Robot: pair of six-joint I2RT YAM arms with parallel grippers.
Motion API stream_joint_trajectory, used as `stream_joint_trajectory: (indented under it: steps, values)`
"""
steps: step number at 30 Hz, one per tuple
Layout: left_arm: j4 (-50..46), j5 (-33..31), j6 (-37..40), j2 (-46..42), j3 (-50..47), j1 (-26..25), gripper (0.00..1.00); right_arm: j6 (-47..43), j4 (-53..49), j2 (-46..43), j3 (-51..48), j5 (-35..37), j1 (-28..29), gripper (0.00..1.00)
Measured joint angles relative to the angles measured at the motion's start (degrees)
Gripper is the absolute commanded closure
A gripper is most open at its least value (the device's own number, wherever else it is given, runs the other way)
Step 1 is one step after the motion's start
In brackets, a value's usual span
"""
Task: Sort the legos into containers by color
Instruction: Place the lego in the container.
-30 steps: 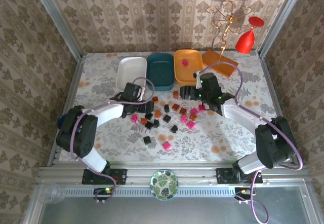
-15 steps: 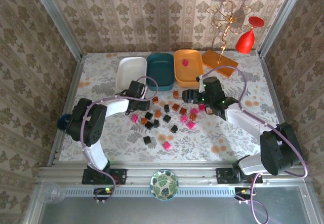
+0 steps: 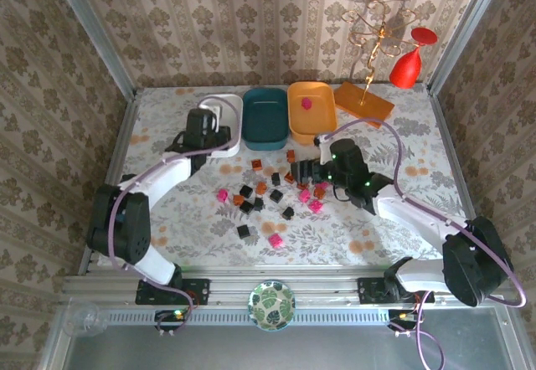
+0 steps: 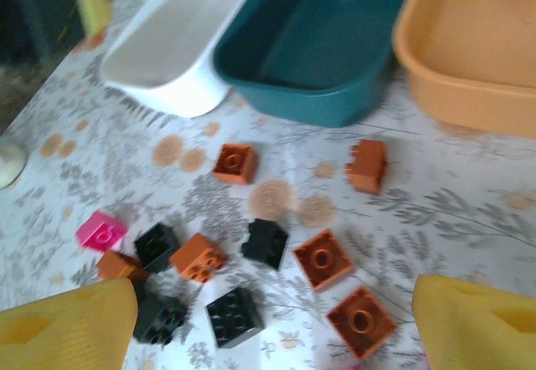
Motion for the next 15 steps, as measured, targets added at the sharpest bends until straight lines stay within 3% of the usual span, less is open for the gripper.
stream_joint_trajectory:
  steps: [6,12,15]
  values:
    - [0.46,-0.46,0.04,12.04,12.66,3.52,0.68,-5.29,2.40,0.50,-0.31,0.98,5.38,0.11]
    - [-0.70,-0.98,0.20,24.94,24.28,5.05,0.65,-5.88,1.88,4.02,1.49,4.81,6.91,0.11]
    - [-2.19,-1.33,0.57,29.73,28.50,5.68,0.56,-4.66,-0.68,4.39,2.40,8.68,7.10,0.10]
